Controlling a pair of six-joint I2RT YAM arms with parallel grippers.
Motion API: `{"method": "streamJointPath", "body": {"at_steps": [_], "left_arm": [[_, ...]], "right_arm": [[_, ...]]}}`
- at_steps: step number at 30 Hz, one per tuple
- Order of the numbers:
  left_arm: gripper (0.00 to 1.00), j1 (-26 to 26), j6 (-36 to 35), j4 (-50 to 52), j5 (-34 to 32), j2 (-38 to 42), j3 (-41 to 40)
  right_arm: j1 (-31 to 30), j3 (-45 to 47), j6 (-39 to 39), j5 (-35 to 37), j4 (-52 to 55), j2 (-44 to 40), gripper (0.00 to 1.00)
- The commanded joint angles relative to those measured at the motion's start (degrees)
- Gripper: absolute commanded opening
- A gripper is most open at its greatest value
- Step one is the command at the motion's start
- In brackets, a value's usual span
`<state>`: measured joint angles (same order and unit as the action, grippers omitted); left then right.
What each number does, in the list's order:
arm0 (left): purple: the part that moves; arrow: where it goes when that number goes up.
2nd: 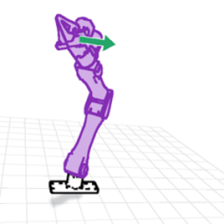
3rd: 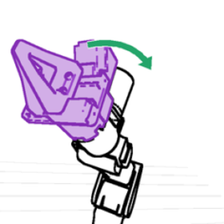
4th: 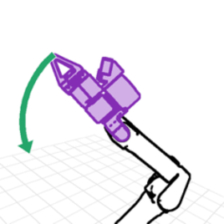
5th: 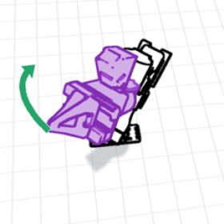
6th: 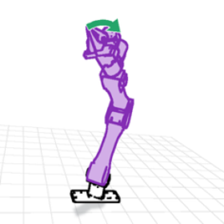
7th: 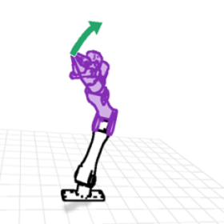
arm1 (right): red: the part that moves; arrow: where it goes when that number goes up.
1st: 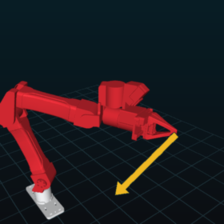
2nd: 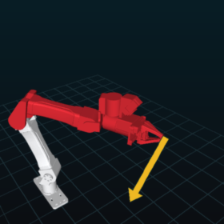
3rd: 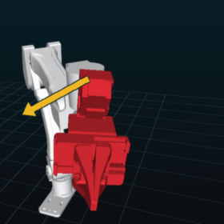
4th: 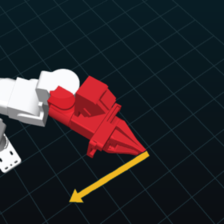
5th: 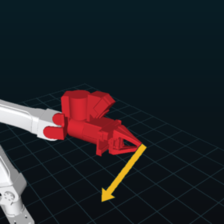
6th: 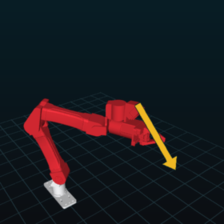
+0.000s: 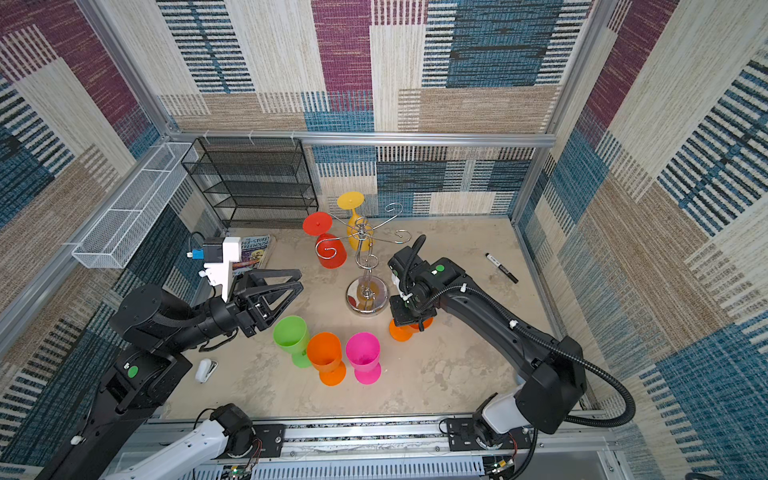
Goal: Take the wine glass off the wine glass rack
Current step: Place the wine glass at the center of the table.
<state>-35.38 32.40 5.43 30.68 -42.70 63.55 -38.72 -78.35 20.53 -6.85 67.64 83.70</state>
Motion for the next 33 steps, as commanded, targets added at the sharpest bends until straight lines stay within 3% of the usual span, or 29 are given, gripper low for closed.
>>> {"method": "streamJointPath", "body": {"at_steps": [1,8,25,33], "left_arm": [[0.52,0.1,-1.4,-0.5,0.8,0.4,-0.1],[0.53,0.1,-1.5,-0.3,0.7,0.3,-0.3],[0.53,0.1,-1.0,-1.0,0.6,0.5,-1.5],[0.53,0.1,-0.8,-0.6,0.2,0.6,-1.5]], "right_arm": [[-0.8,-0.7,0.6,1.8,0.0,0.5,0.0],[-1.9,-1.2,1.0,2.4,-0.4,1.9,0.0],[-3.1,-3.0,1.5,1.0,-1.7,3.3,0.25],[-3.2,-3.2,2.7,-0.9,-2.8,1.1,0.32]]}}
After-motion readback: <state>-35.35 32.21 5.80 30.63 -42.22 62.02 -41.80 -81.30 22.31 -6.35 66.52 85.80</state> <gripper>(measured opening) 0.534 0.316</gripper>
